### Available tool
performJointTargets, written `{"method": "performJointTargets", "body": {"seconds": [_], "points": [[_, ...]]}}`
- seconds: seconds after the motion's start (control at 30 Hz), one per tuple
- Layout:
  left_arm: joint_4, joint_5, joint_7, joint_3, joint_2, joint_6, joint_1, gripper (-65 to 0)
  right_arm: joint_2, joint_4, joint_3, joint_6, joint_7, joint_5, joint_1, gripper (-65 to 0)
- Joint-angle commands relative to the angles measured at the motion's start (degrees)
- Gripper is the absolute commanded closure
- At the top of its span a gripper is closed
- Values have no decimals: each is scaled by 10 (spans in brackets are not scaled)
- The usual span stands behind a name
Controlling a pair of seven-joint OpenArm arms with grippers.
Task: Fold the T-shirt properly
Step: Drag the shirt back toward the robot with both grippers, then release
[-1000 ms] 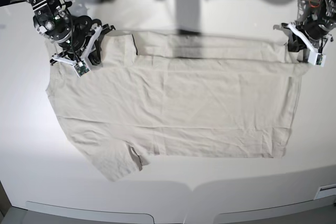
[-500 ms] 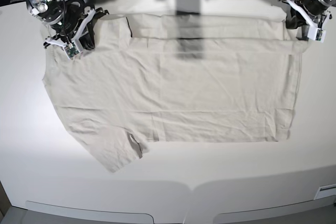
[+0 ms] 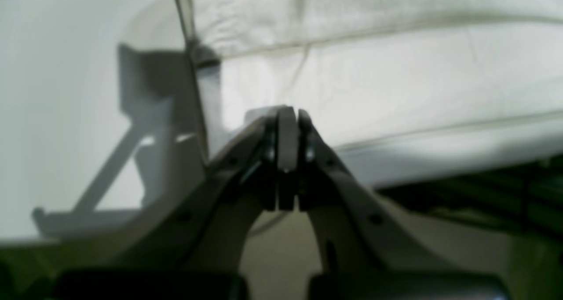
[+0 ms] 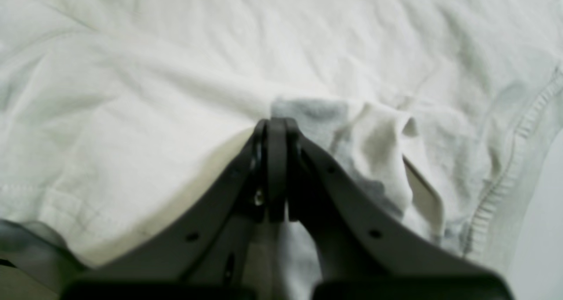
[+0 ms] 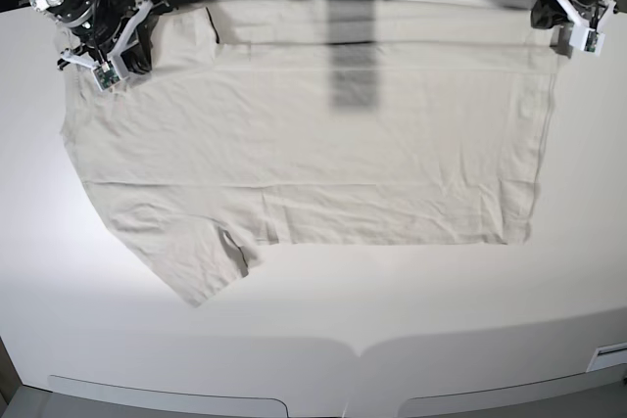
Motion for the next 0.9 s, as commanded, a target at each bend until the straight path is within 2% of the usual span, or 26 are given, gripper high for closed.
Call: {"method": "performJointTargets", "body": {"seconds": [0.0, 0.13, 0.3, 0.47, 0.6, 0.77, 0.87], "points": [[-12, 85, 128, 7, 5, 23, 35, 0, 8, 4, 2, 2, -21, -13, -4, 0], [25, 85, 104, 6, 5, 29, 50, 0, 8, 10, 2, 2, -18, -13, 0, 0], [74, 85, 75, 6, 0, 78, 50, 0, 8, 10, 2, 2, -14, -13, 5, 0], [125, 85, 38, 6, -28, 133, 50, 0, 8, 10, 2, 1, -11, -13, 5, 0], [157, 78, 13, 6, -58, 193, 48, -117, 8, 10, 2, 1, 2, -11, 5, 0], [173, 21, -35, 6, -106, 237, 44, -157, 8, 22, 2, 2, 14, -6, 11, 0], [173, -44, -31, 6, -129, 237, 16, -197, 8, 42, 2, 2, 10, 9, 19, -150]]}}
